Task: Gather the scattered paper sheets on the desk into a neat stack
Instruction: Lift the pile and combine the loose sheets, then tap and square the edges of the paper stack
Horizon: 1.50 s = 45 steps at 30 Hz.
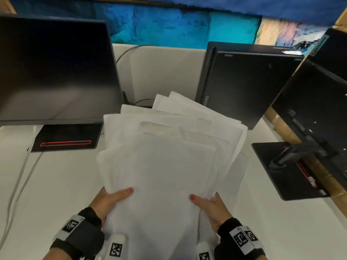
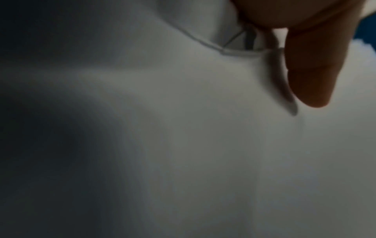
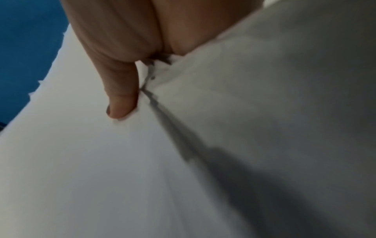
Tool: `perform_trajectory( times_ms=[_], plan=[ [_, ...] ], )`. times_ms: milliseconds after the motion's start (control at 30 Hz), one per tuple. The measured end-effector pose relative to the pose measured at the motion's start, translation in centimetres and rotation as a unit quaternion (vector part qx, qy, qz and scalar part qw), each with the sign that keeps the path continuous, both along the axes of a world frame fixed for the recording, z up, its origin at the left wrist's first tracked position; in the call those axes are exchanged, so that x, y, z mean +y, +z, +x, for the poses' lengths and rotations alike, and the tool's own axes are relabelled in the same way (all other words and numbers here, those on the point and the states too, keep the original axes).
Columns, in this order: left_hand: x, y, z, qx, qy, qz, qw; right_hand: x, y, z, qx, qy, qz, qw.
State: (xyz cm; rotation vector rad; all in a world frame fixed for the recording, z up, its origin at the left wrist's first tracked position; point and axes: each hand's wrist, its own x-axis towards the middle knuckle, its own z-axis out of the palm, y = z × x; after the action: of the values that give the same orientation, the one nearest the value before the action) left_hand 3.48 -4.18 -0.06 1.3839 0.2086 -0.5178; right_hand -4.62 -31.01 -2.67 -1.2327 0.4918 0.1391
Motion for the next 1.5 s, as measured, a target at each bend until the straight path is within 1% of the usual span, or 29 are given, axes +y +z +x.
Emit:
perform_trajectory(
  times_ms=[100, 233, 433, 467, 500, 533, 567, 633, 667, 733, 767, 800, 867, 967, 1000, 1033, 1100, 1133, 1200, 1267, 1367, 1433, 1500],
  plan=[
    [-0.5, -0.5, -0.6, 0.002, -0.021, 0.03, 0.999, 0.0, -1.0, -0.2, 0.034, -0.028, -0.009, 0.999],
    [-0.1, -0.6, -0.3, 0.032, -0.035, 0.07, 0.996, 0.3, -1.3, -0.5, 0.036, -0.029, -0.015, 0.999],
    [0.5, -2.6, -0.6, 0.027, 0.053, 0.097, 0.994, 0.4, 0.3, 0.3, 0.009, 0.004, -0.018, 1.0],
    [0.8, -3.1, -0.7, 0.03, 0.073, 0.103, 0.992, 0.2, 0.5, 0.5, 0.012, -0.001, -0.039, 0.999],
    [1.1, -3.5, -0.8, 0.031, 0.095, 0.108, 0.989, -0.1, 0.3, 0.6, 0.02, -0.014, -0.081, 0.996],
    [1.6, -3.9, -1.0, 0.037, 0.112, 0.116, 0.986, -0.5, 0.2, 0.6, 0.031, -0.045, -0.139, 0.989],
    [2.1, -4.2, -1.1, 0.043, 0.129, 0.119, 0.984, -1.1, -0.2, 0.5, 0.048, -0.089, -0.211, 0.972],
    [3.0, -4.6, -1.4, 0.057, 0.165, 0.123, 0.977, -2.7, -0.8, 0.2, 0.101, -0.175, -0.343, 0.917],
    [3.5, -4.7, -1.5, 0.06, 0.183, 0.125, 0.973, -3.4, -0.9, 0.0, 0.141, -0.201, -0.383, 0.891],
    [4.2, -4.9, -1.7, 0.076, 0.206, 0.133, 0.966, -4.5, -0.9, 0.0, 0.229, -0.216, -0.413, 0.854],
    [4.5, -5.0, -1.9, 0.077, 0.218, 0.138, 0.963, -4.8, -0.8, 0.1, 0.256, -0.211, -0.42, 0.844],
    [4.8, -5.2, -2.0, 0.079, 0.225, 0.144, 0.96, -5.0, -0.7, 0.3, 0.272, -0.202, -0.429, 0.837],
    [5.1, -5.7, -2.0, 0.087, 0.232, 0.152, 0.957, -5.0, -0.9, 1.1, 0.274, -0.164, -0.452, 0.833],
    [4.7, -5.5, -2.0, 0.101, 0.213, 0.152, 0.96, -3.8, -1.6, 2.1, 0.228, -0.048, -0.496, 0.836],
    [4.5, -5.3, -1.9, 0.107, 0.208, 0.149, 0.961, -3.2, -1.8, 2.3, 0.204, -0.016, -0.5, 0.842],
    [4.0, -4.7, -1.9, 0.101, 0.21, 0.148, 0.961, -2.7, -1.9, 2.4, 0.181, 0.003, -0.489, 0.853],
    [3.3, -4.1, -2.0, 0.089, 0.203, 0.142, 0.965, -1.8, -2.1, 2.5, 0.145, 0.023, -0.439, 0.886],
    [3.3, -4.5, -1.8, 0.09, 0.198, 0.135, 0.967, -1.4, -2.1, 2.6, 0.134, 0.031, -0.419, 0.897],
    [3.2, -4.9, -1.6, 0.087, 0.189, 0.137, 0.968, -0.8, -2.2, 2.7, 0.124, 0.037, -0.407, 0.904],
    [3.2, -5.6, -1.3, 0.099, 0.179, 0.127, 0.971, -0.3, -2.2, 2.7, 0.12, 0.02, -0.405, 0.906],
    [3.0, -6.0, -0.9, 0.095, 0.164, 0.127, 0.974, 0.6, -1.4, 3.0, 0.131, 0.018, -0.344, 0.93],
    [2.8, -6.1, -0.7, 0.092, 0.155, 0.132, 0.975, 1.0, -1.0, 3.4, 0.156, 0.052, -0.28, 0.946],
    [2.8, -6.2, -0.7, 0.09, 0.15, 0.131, 0.976, 1.5, -0.6, 3.4, 0.167, 0.106, -0.208, 0.958]
  ],
)
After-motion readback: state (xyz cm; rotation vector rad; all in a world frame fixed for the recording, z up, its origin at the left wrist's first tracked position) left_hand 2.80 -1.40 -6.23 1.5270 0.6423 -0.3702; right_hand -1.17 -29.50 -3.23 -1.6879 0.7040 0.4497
